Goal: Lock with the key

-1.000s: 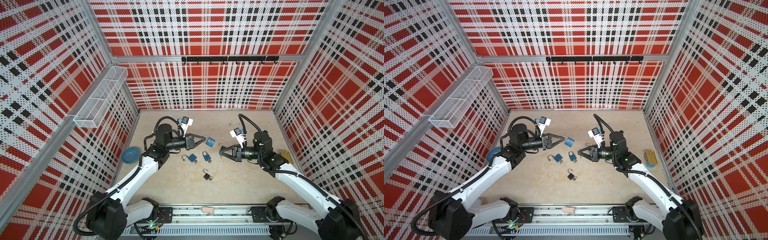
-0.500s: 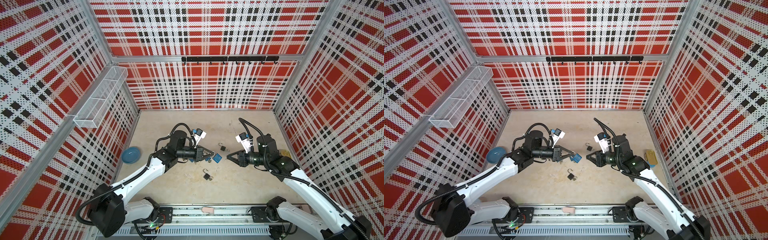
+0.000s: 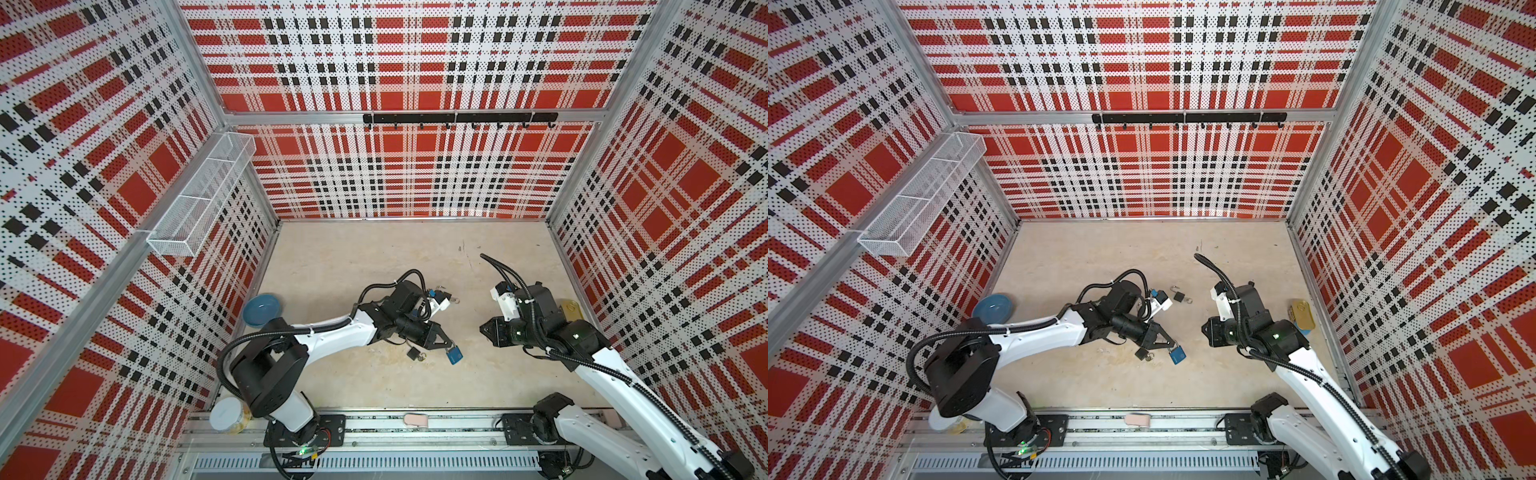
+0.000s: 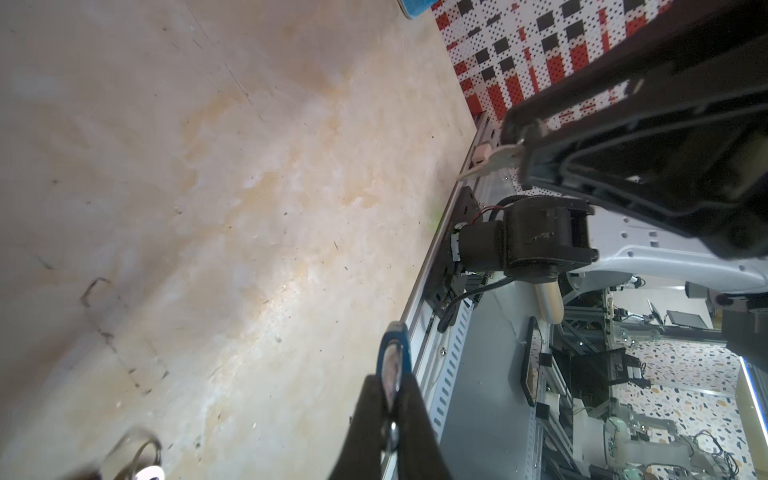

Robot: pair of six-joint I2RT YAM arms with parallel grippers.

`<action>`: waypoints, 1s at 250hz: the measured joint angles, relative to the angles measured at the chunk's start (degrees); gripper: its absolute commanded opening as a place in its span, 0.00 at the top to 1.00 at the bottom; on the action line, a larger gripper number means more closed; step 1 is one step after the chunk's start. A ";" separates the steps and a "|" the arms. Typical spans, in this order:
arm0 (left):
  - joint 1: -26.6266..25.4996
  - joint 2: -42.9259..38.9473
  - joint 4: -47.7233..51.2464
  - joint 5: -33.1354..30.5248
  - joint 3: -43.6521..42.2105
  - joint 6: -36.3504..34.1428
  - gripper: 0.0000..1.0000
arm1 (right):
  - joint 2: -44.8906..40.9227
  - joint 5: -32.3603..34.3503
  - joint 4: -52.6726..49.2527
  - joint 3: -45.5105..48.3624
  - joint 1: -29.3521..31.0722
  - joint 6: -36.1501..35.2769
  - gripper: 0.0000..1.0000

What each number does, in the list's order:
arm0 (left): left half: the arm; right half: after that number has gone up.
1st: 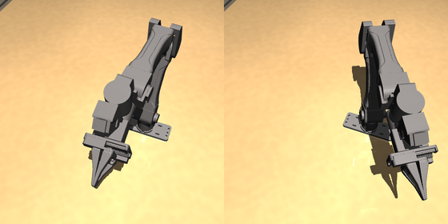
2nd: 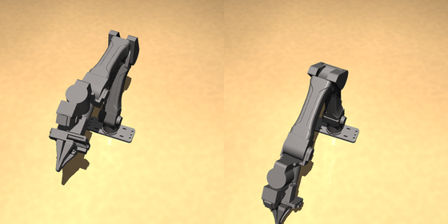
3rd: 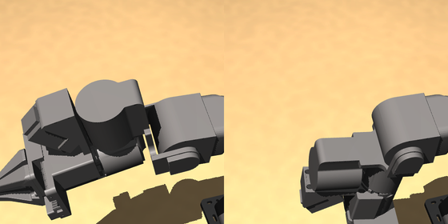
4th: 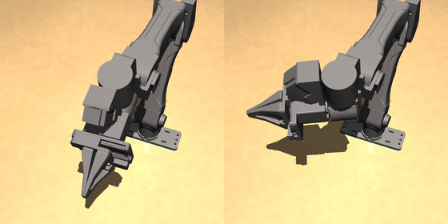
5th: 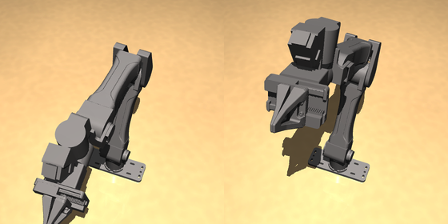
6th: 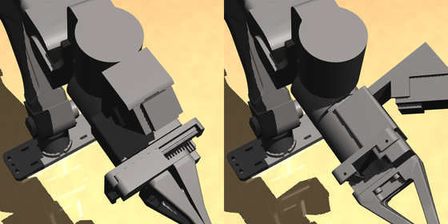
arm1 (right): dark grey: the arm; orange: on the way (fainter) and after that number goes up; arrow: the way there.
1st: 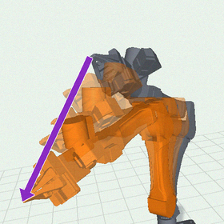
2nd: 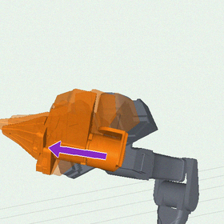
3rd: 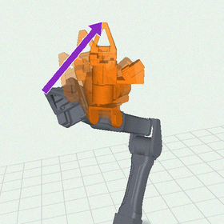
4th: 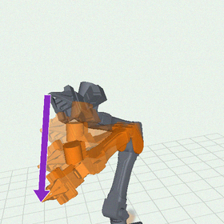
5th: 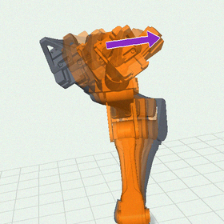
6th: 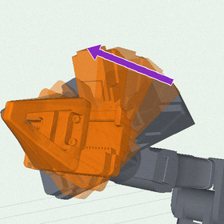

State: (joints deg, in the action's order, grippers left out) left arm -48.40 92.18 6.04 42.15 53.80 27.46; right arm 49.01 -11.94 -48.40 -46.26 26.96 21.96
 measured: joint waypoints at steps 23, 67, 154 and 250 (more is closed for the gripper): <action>-0.57 2.75 -0.07 0.07 1.99 -0.52 1.00 | -0.66 2.12 -0.90 -0.13 0.00 0.42 1.00; -0.98 8.50 -0.26 0.37 5.27 -1.03 1.00 | -0.68 5.27 -2.89 -1.88 -0.02 1.01 1.00; -1.46 18.95 0.31 0.90 12.22 -2.01 1.00 | -0.68 7.30 -3.48 -2.58 -0.02 1.88 1.00; -1.53 24.04 7.48 0.35 19.06 -5.81 0.96 | -0.52 6.97 -2.99 -1.60 -0.02 2.67 1.00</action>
State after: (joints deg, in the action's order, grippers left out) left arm -49.93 116.22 13.52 42.50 72.86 21.65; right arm 48.49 -4.97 -51.40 -47.86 26.94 24.62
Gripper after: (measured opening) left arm 0.088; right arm 0.178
